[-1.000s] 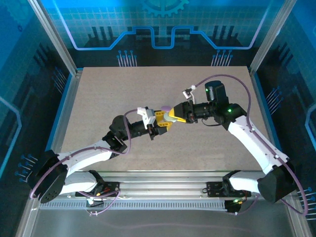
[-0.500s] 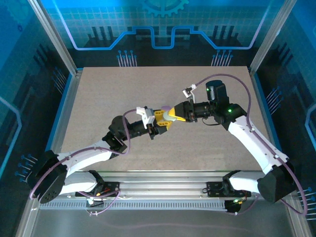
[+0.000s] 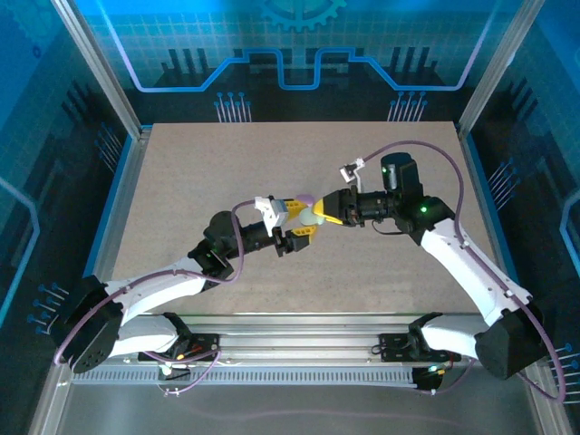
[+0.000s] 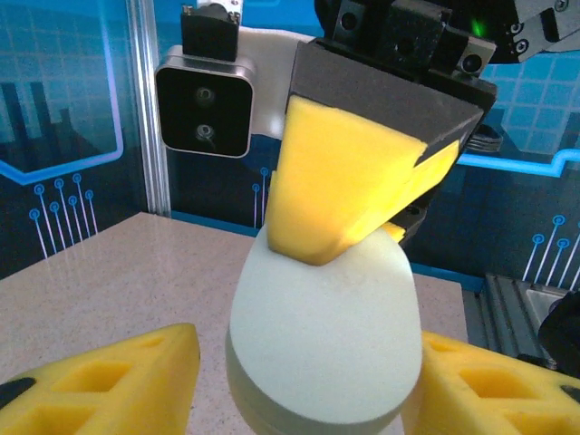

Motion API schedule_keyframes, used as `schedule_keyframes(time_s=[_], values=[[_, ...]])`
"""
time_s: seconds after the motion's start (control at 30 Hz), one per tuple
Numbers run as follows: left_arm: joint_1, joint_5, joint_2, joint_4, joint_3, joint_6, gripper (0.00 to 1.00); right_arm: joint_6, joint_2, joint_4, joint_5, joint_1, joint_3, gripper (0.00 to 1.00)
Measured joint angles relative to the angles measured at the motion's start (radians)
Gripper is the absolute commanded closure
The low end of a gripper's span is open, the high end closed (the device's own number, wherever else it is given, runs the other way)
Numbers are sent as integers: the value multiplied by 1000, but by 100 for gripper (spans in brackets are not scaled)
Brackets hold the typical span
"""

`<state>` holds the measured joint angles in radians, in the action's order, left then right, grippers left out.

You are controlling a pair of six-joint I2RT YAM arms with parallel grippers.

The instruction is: Insert wireless bluetooth earbuds into charging case

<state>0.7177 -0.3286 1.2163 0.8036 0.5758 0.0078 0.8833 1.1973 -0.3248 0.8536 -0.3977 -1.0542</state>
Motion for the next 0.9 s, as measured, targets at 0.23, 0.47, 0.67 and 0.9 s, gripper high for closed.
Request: schedule_keyframes(time_s=[0.23, 0.47, 0.67, 0.9], values=[[0, 31, -2, -32, -1, 21, 31, 34, -8, 38, -54, 35, 58, 93], [0, 79, -50, -39, -43, 26, 29, 30, 8, 107, -224, 98, 203, 93], [0, 170, -122, -65, -63, 29, 25, 27, 256, 219, -302, 101, 268, 91], [0, 268, -179, -109, -63, 29, 22, 47, 486, 342, -342, 49, 240, 89]])
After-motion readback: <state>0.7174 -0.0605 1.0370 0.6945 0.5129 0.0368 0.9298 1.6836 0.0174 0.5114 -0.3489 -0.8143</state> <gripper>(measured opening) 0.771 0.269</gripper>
